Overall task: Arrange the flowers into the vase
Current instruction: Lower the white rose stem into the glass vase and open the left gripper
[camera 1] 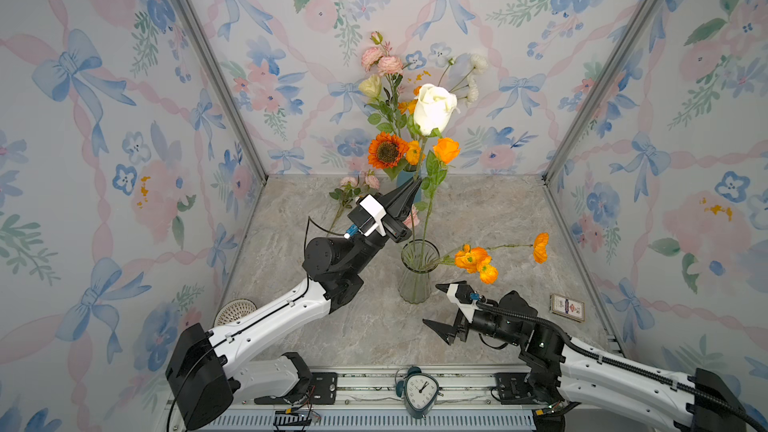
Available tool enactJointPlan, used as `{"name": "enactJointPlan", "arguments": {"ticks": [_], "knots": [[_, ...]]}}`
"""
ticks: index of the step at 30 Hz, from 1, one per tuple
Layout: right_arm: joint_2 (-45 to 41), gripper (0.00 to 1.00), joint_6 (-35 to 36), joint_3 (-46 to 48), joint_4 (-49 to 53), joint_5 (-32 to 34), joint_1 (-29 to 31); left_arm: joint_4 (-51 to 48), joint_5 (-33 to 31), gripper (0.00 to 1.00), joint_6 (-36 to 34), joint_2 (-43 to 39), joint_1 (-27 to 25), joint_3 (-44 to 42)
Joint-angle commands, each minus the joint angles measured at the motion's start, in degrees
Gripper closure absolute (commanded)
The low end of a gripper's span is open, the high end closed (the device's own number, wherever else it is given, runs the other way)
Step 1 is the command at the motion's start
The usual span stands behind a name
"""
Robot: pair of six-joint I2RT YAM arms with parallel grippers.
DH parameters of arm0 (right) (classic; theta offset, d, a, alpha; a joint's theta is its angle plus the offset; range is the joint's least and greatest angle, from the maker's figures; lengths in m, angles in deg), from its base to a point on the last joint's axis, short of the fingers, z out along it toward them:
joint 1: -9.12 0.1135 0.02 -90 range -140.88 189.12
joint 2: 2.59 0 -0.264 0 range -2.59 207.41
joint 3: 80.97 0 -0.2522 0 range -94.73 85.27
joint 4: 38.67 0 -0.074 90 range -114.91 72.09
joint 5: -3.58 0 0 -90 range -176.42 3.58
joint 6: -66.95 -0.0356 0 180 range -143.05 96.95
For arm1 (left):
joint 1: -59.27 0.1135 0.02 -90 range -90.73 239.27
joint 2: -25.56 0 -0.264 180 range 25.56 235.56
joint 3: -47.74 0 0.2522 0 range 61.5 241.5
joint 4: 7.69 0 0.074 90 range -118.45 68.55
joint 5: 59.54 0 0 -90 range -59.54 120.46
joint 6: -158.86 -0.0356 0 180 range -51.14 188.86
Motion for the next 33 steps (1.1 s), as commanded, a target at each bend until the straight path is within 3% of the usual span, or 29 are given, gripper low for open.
{"name": "enactJointPlan", "arguments": {"ticks": [1, 9, 21, 26, 33], "knots": [[0.68, 0.03, -1.01, 0.92, -2.14, -1.58, -0.78, 6.95, 1.43, 1.00, 0.09, 2.77, -0.29, -1.33], [1.47, 0.03, -1.47, 0.99, -2.84, -2.00, -1.47, 18.45, 2.73, 1.00, 4.45, 7.41, -0.37, -7.40], [3.62, 0.03, -1.87, 0.91, -4.42, -2.96, -1.58, 26.74, 0.86, 1.00, 3.83, 8.48, -1.56, -20.88], [5.14, 0.03, -1.82, 0.72, -5.07, -3.24, -1.59, 26.73, 0.68, 0.88, 4.85, 8.69, -2.11, -24.58], [7.04, 0.03, -1.77, 0.29, -5.62, -3.40, -1.59, 26.82, -0.16, 0.83, 7.02, 9.65, -2.31, -29.00]]}}
